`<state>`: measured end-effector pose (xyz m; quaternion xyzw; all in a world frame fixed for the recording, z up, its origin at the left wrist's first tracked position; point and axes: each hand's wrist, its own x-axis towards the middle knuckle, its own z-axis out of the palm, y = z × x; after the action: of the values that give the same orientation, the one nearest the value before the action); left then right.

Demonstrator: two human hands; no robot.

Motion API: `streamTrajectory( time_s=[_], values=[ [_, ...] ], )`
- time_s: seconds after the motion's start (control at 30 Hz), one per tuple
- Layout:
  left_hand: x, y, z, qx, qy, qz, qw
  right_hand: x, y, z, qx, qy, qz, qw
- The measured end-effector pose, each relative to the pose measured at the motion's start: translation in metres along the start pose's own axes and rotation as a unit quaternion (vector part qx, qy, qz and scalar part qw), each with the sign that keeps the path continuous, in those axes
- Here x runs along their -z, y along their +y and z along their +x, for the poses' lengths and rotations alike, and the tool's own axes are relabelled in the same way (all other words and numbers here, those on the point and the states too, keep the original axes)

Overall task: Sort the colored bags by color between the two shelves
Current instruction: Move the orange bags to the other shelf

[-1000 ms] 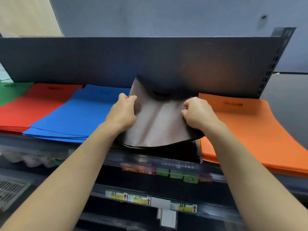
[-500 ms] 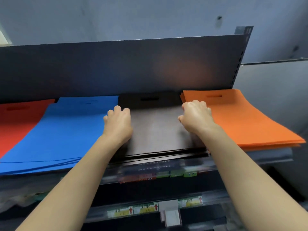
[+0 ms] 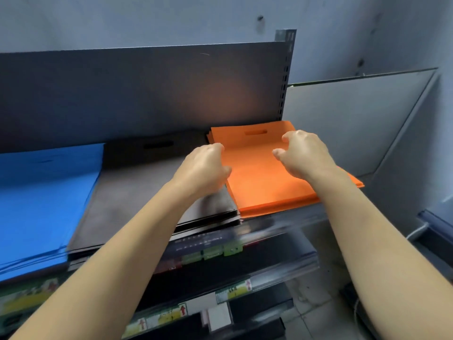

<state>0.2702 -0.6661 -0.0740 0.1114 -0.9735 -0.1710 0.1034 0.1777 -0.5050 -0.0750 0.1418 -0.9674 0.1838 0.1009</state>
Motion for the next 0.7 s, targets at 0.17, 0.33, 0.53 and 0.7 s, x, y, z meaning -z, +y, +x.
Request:
streamTrajectory(
  time_s=[0.17, 0.33, 0.53, 0.7],
  values=[
    [-0.025, 0.031, 0.023, 0.096, -0.08, 0.055, 0.991, 0.006, 0.056, 0.027, 0.0, -0.064, -0.008, 0.998],
    [-0.047, 0.053, 0.038, 0.187, -0.118, 0.064, 0.973, 0.004, 0.106, 0.056, 0.004, -0.148, -0.014, 0.989],
    [-0.061, 0.077, 0.044, 0.251, -0.117, 0.064, 0.959, -0.009, 0.132, 0.077, 0.021, -0.245, 0.055, 0.968],
    [-0.067, 0.083, 0.052, 0.285, -0.106, 0.049, 0.951, -0.021, 0.143, 0.082, -0.014, -0.278, 0.139, 0.95]
  ],
)
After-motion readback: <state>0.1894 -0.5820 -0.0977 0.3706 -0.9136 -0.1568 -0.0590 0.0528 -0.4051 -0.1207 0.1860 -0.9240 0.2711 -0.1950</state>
